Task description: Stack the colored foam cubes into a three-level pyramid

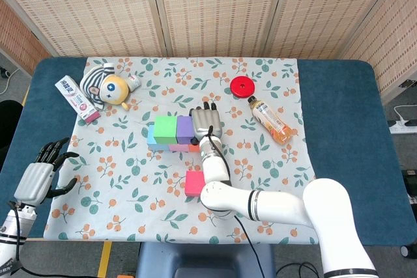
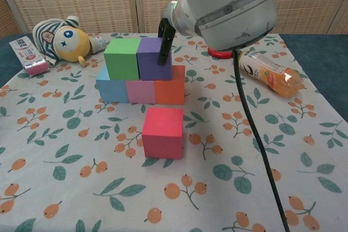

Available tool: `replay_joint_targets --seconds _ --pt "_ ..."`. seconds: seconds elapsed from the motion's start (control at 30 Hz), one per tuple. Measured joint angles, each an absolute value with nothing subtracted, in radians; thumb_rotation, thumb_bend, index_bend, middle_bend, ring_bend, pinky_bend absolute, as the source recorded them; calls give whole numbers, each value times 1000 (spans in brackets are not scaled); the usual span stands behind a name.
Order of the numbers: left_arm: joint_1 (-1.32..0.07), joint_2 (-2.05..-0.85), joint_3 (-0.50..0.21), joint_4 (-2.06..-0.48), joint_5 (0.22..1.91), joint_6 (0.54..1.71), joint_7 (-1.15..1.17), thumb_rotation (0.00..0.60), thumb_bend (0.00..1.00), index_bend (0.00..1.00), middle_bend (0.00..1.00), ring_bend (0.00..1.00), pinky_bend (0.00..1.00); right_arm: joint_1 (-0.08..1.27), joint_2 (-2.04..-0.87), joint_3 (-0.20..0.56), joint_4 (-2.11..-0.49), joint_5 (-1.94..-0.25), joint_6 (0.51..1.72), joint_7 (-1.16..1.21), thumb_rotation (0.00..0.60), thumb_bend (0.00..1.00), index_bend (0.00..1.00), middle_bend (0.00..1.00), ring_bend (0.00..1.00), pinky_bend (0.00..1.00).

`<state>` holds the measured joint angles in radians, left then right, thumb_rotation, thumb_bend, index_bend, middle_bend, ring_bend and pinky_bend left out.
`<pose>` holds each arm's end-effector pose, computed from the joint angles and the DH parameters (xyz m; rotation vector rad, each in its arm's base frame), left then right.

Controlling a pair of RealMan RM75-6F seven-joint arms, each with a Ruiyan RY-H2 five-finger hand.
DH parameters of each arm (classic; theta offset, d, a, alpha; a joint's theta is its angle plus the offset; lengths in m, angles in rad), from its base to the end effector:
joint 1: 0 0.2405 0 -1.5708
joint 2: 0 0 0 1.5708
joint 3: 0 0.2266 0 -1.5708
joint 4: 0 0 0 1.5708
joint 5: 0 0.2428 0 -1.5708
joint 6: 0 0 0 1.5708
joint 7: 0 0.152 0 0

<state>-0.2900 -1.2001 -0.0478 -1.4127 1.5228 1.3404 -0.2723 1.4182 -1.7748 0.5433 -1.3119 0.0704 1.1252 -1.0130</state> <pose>-0.2939 0.2554 0.0934 -1.5252 -1.0024 -1.0693 0.0681 -0.3971 -0.0735 1.6487 -1.1847 0.6660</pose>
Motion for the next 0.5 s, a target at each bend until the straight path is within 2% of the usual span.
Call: replay_joint_targets --seconds 0.5 --pt "-287 -1205 -44 -1399 1520 1336 -282 600 326 281 0 0 20 1415 -1800 559 -1282 71 1125 -1030 600 151 302 192 0 0"
